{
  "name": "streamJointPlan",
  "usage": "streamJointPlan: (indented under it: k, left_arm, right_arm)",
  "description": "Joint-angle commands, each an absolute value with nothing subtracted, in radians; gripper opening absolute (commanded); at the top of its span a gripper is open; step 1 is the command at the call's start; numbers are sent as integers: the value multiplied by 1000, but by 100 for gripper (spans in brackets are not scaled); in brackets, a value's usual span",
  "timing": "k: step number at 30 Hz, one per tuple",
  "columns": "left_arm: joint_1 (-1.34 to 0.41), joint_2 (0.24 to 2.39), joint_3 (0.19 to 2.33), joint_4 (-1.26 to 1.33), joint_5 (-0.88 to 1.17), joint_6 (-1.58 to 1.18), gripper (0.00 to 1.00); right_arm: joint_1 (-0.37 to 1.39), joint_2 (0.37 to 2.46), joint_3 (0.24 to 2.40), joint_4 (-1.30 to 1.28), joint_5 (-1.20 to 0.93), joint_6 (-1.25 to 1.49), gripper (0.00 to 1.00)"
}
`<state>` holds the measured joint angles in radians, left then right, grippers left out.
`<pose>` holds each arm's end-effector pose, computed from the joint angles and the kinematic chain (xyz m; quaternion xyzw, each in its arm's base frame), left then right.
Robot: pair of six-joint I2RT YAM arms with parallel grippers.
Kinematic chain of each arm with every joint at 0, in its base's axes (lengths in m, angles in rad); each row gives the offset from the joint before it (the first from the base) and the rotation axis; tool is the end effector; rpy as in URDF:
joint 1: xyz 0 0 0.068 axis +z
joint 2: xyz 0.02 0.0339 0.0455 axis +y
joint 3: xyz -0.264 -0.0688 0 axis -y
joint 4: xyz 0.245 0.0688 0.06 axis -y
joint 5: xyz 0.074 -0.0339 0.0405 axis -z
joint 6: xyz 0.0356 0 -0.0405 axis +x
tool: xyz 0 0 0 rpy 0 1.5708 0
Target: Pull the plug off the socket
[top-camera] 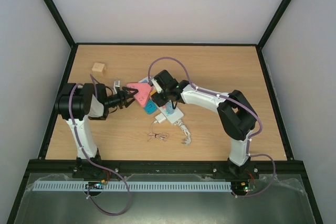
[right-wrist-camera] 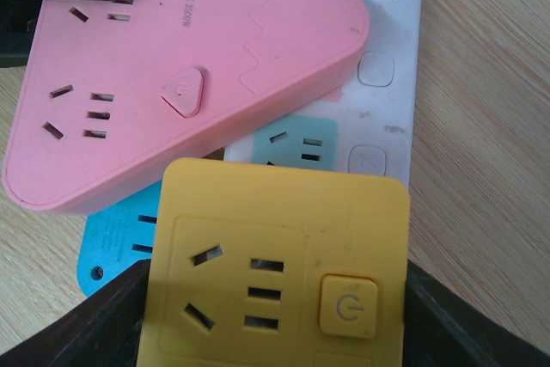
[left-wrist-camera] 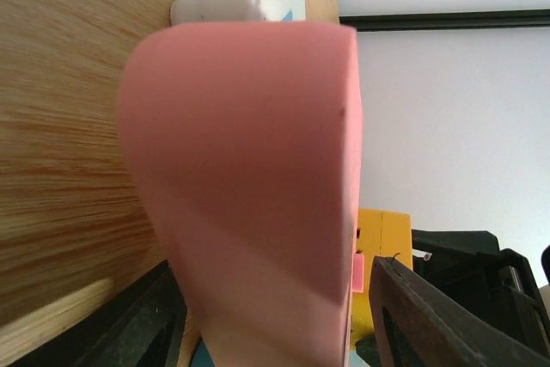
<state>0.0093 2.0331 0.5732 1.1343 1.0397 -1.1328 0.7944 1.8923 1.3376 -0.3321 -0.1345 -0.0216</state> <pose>0.3120 -0.0278 0.0835 -0.1374 0.7498 -0.6111 0.2134 0.2855 0.2975 0.2012 -0.3936 0.8539 0.1847 0.2861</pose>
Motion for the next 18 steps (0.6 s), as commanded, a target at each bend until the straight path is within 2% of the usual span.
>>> streamJointPlan:
  k: [1,18]
  left_arm:
    - [6,2050,562,1291,1058,-1171,59]
    - [5,2106,557,1490,1067,-1276,43]
  right_arm:
    - [791,1920,1315,-351,-66,-31,44]
    - [790,1921,1310,-347,-71,-24,43]
